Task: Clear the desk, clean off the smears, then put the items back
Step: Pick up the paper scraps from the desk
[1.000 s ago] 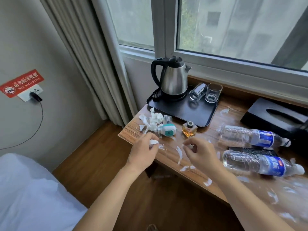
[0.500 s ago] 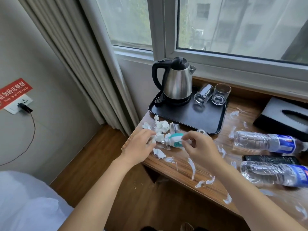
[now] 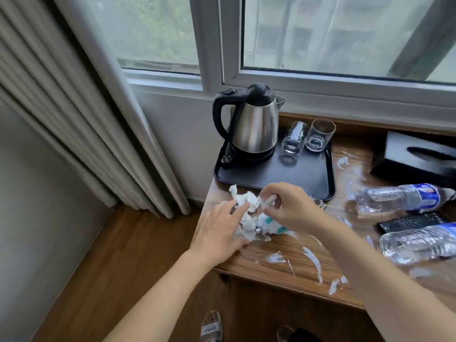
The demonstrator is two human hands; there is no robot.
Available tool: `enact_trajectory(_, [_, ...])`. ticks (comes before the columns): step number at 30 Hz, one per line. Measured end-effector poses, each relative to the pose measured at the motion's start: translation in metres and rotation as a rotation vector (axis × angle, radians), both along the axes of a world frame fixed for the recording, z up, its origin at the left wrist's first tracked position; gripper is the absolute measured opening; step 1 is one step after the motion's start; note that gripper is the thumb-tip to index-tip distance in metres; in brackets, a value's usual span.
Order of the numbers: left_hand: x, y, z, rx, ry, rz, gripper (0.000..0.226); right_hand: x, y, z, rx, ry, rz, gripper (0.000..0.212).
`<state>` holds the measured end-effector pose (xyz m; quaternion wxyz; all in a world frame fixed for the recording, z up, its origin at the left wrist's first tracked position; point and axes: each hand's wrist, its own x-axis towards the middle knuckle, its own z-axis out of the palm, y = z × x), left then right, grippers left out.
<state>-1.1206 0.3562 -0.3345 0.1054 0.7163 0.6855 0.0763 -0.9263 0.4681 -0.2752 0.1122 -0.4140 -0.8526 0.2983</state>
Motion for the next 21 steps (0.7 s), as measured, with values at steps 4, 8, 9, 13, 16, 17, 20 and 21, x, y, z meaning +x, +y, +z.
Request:
enact_trajectory(4, [-0.028, 0.012, -0.011, 0.024, -0.195, -0.053, 0.073, -0.022, 0.009, 0.003, -0.049, -0.170, 0.018, 0.053])
enact_trajectory(8, [-0.042, 0.020, -0.013, 0.059, -0.295, -0.114, 0.060, -0.038, 0.011, 0.000, -0.102, -0.315, 0.097, 0.070])
enact_trajectory(9, [-0.044, 0.021, -0.012, 0.081, -0.287, -0.137, 0.060, -0.040, 0.011, -0.002, -0.100, -0.330, 0.115, 0.070])
enact_trajectory(13, [-0.058, 0.020, 0.000, 0.081, -0.145, -0.242, 0.083, -0.047, 0.006, -0.002, -0.084, -0.406, 0.184, 0.071])
enact_trajectory(16, [-0.080, 0.021, 0.013, -0.033, -0.149, -0.360, 0.104, -0.046, 0.006, 0.000, -0.046, -0.472, 0.236, 0.076])
enact_trajectory(17, [-0.087, 0.023, 0.017, -0.103, -0.137, -0.386, 0.111, -0.046, 0.007, 0.000, -0.030, -0.490, 0.258, 0.076])
enact_trajectory(20, [-0.097, 0.033, 0.026, -0.201, -0.026, -0.437, 0.124, -0.050, 0.011, 0.000, 0.026, -0.549, 0.322, 0.074])
enact_trajectory(21, [-0.097, 0.037, 0.026, -0.203, -0.002, -0.453, 0.124, -0.052, 0.012, -0.001, 0.051, -0.569, 0.338, 0.074])
